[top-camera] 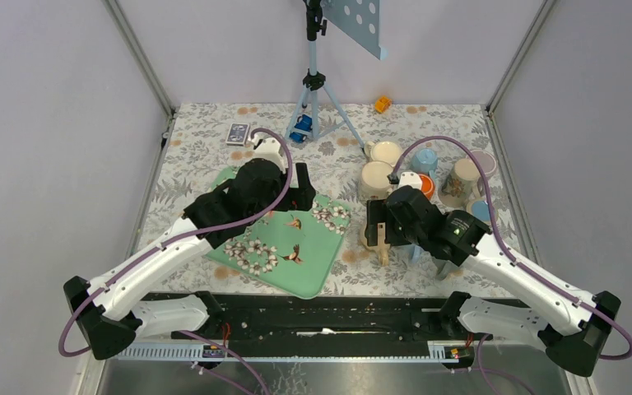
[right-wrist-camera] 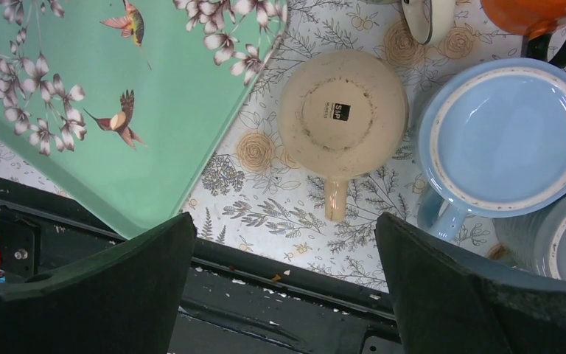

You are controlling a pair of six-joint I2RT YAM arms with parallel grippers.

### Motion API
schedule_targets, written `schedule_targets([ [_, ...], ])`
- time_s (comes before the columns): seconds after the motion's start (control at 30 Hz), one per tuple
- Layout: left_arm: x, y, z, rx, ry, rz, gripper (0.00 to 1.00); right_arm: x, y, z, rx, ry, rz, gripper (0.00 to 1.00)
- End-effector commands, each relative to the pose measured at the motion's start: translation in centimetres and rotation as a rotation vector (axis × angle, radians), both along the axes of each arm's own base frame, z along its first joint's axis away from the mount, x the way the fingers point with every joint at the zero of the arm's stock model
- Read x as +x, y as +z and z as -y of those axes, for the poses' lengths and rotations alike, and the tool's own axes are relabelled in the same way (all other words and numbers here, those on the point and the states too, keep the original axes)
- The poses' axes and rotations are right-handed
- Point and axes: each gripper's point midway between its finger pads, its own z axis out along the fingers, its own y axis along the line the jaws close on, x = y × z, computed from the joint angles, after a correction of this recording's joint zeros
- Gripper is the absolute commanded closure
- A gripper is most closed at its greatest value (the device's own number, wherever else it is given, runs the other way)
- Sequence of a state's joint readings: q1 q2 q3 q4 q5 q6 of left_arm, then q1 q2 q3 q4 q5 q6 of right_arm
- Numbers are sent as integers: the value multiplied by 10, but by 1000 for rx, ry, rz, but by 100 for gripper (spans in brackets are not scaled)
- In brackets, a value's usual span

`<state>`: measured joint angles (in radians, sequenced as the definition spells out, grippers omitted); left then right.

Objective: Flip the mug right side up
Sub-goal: Turn over the cup at the center of the board.

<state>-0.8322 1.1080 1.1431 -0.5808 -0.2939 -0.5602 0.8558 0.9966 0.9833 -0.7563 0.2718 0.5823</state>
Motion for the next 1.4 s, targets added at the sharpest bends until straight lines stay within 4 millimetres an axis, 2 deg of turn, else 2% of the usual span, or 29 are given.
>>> schedule_targets([
  [0.0,7,16,-6,-31,55,41,1,2,3,4,-22,-9,13,0],
  [0.17,5,3,-12,10,71,11,1,-4,-8,0,-22,-4,-33,0],
  [0.33,3,-8,-15,-37,69,-15,1,-17,-22,-7,-53,-3,-64,0],
  [0.53,1,-11,-25,-60,82,-17,1,-39,-46,-12,-69,-18,-117,2],
  [0.63,1,-13,-26,-70,79,-23,1,-43,-56,-12,-92,-30,-122,5],
  [0.83,1,-13,-28,-86,84,-28,1,-36,-80,0,-150,-80,-89,10],
  [0.93,1,-15,-29,-91,87,-32,1,-32,-90,0,-177,-81,-80,16],
  [1.07,1,-14,-30,-88,86,-34,1,-25,-100,4,-223,-77,-67,26],
  [1.23,1,-18,-30,-88,85,-47,1,-11,-108,5,-174,-63,-109,37],
  [1.37,1,-19,-30,-94,89,-52,1,-4,-112,7,-181,-54,-124,39],
])
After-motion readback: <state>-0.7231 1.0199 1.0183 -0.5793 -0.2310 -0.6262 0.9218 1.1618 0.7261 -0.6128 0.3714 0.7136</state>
